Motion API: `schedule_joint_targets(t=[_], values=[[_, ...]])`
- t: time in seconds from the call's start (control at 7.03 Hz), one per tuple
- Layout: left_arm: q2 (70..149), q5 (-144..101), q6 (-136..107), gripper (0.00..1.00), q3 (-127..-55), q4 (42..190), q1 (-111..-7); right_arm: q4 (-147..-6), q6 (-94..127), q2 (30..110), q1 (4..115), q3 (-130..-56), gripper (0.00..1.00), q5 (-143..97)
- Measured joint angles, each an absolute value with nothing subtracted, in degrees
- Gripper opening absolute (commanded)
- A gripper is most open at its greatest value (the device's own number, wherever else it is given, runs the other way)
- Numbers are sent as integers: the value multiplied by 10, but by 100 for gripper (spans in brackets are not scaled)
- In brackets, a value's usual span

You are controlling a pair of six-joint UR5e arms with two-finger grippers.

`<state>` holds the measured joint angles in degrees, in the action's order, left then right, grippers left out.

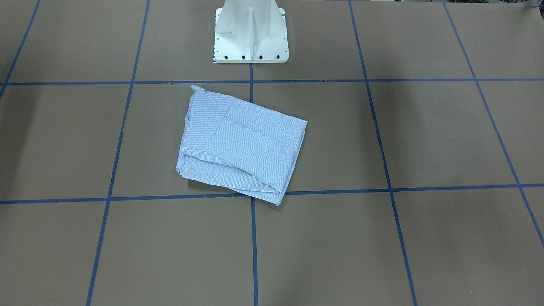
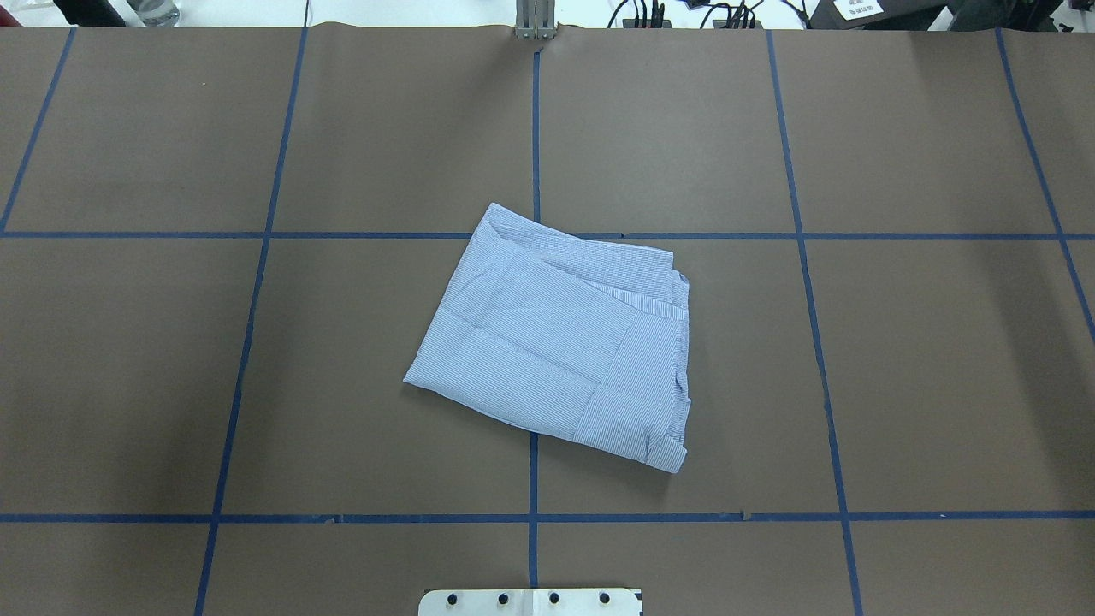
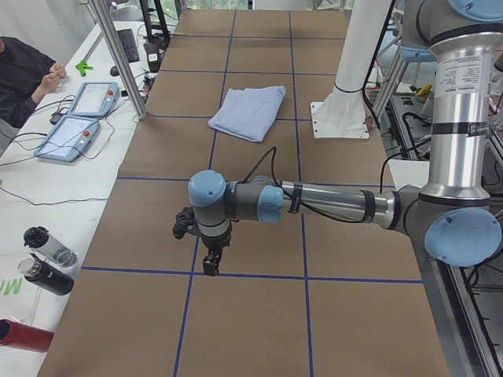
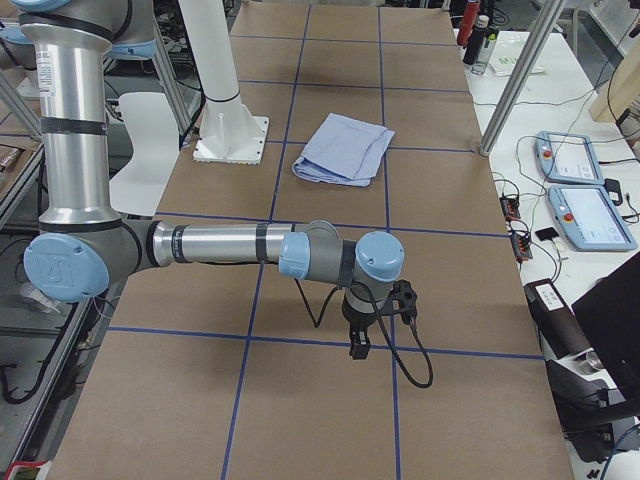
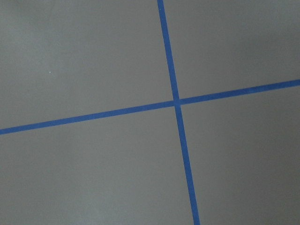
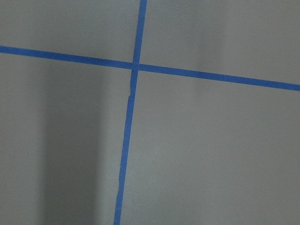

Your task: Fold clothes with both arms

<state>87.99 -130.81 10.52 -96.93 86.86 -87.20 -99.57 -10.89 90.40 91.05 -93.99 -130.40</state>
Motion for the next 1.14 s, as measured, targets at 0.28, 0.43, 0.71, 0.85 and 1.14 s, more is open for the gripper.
schedule_joint_targets(t=[0.28,0.43,0.71,0.85,1.14], values=[[873,-1326,117,100,-965,872,-873,-995,-82,912,911,-941,100,-1310],[872,-1327,122,100,-965,872,-874,-995,-76,917,914,-943,100,-1313],[871,-1328,124,100,-966,872,-877,-983,-68,931,921,-945,100,-1315],[871,-1328,125,100,-967,872,-878,-950,-37,944,923,-947,100,-1315],[870,-1328,124,100,-967,872,-879,-845,90,971,923,-948,100,-1326]])
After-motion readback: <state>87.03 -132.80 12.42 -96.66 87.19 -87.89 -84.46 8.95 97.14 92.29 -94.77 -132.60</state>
